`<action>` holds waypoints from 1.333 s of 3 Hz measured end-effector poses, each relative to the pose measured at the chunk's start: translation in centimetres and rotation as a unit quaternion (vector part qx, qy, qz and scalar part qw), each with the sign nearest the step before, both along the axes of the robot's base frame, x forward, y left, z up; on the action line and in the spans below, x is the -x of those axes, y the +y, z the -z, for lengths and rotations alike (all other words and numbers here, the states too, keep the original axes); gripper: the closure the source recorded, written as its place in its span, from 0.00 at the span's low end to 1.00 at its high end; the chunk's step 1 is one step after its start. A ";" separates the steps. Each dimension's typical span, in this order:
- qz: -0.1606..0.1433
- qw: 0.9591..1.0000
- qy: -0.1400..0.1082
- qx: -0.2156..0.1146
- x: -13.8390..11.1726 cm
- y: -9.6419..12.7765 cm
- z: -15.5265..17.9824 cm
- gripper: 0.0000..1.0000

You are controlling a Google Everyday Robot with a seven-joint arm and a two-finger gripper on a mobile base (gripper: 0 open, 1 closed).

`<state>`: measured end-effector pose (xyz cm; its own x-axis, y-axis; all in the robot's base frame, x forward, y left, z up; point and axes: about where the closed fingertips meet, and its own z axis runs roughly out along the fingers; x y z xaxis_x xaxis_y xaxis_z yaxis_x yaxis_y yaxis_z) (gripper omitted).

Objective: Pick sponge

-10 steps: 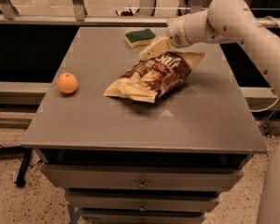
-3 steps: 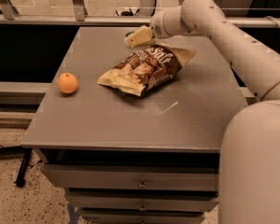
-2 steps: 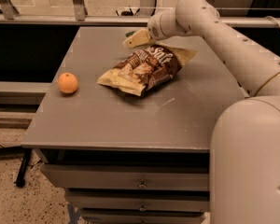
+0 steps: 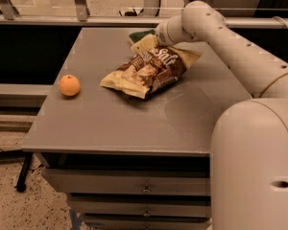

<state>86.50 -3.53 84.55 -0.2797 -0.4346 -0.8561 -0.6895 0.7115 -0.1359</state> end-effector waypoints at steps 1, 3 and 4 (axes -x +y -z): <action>0.005 1.000 0.008 -0.007 -0.4 -0.4 0.8 0.00; 0.011 1.000 0.018 -0.014 -0.4 -0.9 1.6 0.49; 0.009 1.000 0.011 -0.011 -0.1 -1.0 1.2 0.72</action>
Offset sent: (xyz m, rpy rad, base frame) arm 0.0056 -0.0164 -0.0180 0.0375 0.0472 -0.0349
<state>86.57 -4.48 83.35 -0.3072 -0.4105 -0.8585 -0.6786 0.7270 -0.1049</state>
